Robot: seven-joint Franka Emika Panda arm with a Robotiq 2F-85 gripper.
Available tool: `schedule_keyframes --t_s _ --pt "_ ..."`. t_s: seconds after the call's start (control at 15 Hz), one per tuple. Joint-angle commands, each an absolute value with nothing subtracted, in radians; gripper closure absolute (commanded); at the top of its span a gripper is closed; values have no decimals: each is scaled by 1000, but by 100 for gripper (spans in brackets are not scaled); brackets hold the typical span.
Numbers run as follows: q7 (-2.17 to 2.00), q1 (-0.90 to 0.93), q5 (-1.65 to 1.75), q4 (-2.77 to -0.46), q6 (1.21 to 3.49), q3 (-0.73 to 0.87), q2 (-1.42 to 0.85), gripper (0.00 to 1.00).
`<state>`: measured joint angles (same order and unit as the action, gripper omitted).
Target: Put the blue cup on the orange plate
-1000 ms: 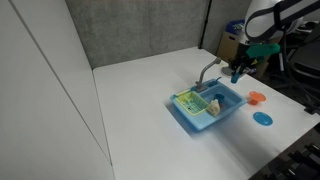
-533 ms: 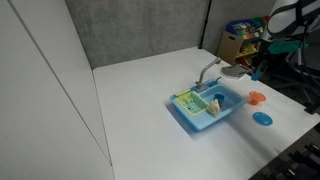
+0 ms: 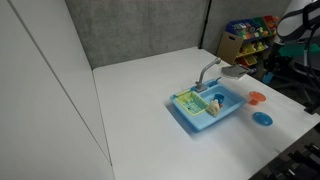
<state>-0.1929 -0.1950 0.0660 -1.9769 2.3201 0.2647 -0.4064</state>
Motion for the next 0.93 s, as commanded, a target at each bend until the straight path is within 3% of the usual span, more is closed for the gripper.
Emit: schedule_keyframes --t_s 0.0,0.87 --pt "-218 -200 82 -1993 2382 276 -420 84" --pt "-177 -248 13 -1989 2517 267 -538 84"
